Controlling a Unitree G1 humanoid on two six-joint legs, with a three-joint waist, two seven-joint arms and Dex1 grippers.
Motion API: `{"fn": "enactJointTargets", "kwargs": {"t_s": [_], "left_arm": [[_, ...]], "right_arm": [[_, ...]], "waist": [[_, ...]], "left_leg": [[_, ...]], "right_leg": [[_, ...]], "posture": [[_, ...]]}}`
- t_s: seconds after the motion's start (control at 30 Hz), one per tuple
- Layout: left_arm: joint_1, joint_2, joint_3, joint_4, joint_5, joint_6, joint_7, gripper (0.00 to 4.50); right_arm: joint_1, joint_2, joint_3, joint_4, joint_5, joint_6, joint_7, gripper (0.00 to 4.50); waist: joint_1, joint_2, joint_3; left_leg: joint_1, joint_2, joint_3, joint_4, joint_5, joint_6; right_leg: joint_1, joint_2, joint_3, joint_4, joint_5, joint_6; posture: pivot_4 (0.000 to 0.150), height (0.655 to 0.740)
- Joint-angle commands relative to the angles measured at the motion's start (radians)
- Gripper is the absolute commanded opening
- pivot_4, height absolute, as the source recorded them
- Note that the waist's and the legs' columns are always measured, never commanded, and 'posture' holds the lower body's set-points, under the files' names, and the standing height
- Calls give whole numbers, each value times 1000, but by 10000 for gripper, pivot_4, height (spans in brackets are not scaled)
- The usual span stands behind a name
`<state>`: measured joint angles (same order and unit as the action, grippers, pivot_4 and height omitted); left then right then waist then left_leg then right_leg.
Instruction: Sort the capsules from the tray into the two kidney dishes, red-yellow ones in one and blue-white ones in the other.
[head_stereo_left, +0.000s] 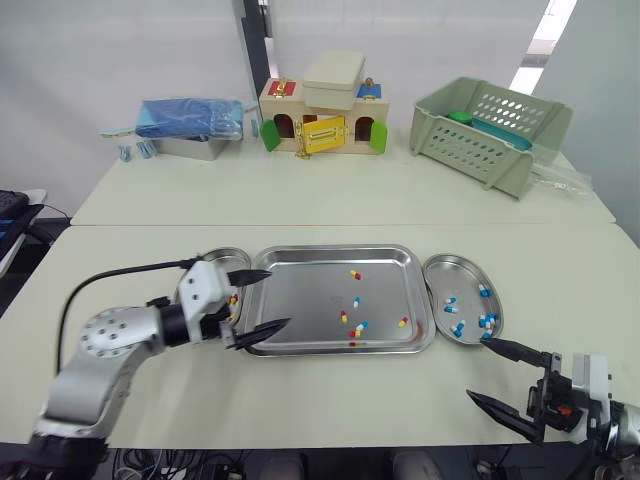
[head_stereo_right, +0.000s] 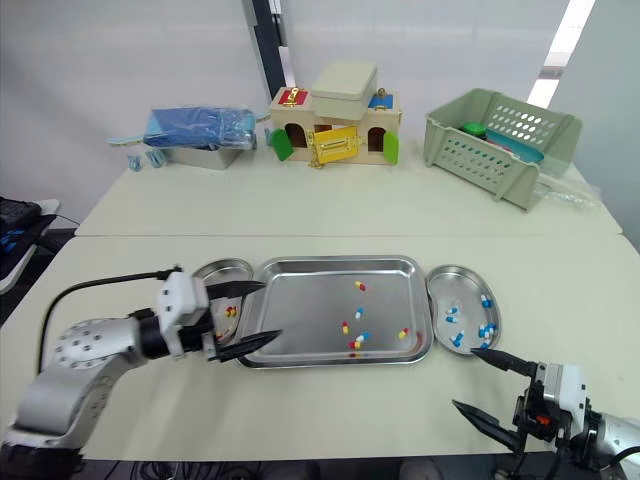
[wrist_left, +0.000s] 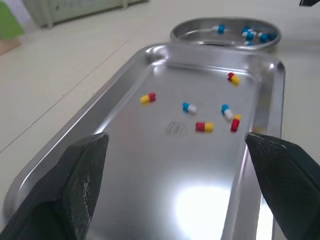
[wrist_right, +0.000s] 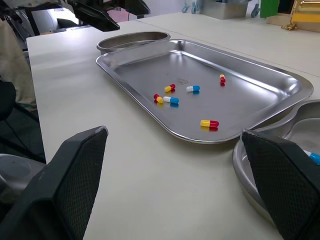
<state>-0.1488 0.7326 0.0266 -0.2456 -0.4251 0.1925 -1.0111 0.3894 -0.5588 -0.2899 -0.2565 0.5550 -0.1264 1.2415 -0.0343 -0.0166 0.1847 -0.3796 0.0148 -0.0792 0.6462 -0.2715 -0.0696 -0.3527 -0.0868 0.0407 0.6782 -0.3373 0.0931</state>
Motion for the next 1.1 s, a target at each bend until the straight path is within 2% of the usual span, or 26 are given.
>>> {"fn": "enactJointTargets", "kwargs": {"t_s": [0.03,0.23,0.4,0.87,1.1], "left_arm": [[-97,-53,-89,85,74,-12,5,45000],[-218,-132,-212,236,190,-30,7,45000],[-274,-197,-278,286,257,-5,27,45000],[-303,-231,-343,335,366,-1,37,45000],[-316,-232,-367,334,390,61,40,45000]], "right_arm": [[33,25,21,-55,-12,-43,-24,44830],[48,46,50,-45,-35,-86,-51,44830],[59,51,68,-41,-47,-102,-73,44830],[81,50,95,-51,-49,-111,-120,44830],[88,44,95,-57,-46,-107,-135,44830]], "waist": [[3,0,0],[2,0,0],[3,0,0],[4,0,0],[5,0,-1]], "left_leg": [[0,0,0,0,0,0],[0,-1,-1,0,0,0],[0,-1,-1,1,0,0],[0,-1,-1,1,0,0],[0,-1,-1,1,0,0]], "right_leg": [[0,0,0,0,0,0],[0,0,0,0,0,0],[0,0,-1,0,0,0],[0,0,-1,0,0,0],[1,0,-1,0,0,0]], "posture": [[1500,7400],[1500,7400],[1500,7400],[1500,7400],[1500,7400]]}}
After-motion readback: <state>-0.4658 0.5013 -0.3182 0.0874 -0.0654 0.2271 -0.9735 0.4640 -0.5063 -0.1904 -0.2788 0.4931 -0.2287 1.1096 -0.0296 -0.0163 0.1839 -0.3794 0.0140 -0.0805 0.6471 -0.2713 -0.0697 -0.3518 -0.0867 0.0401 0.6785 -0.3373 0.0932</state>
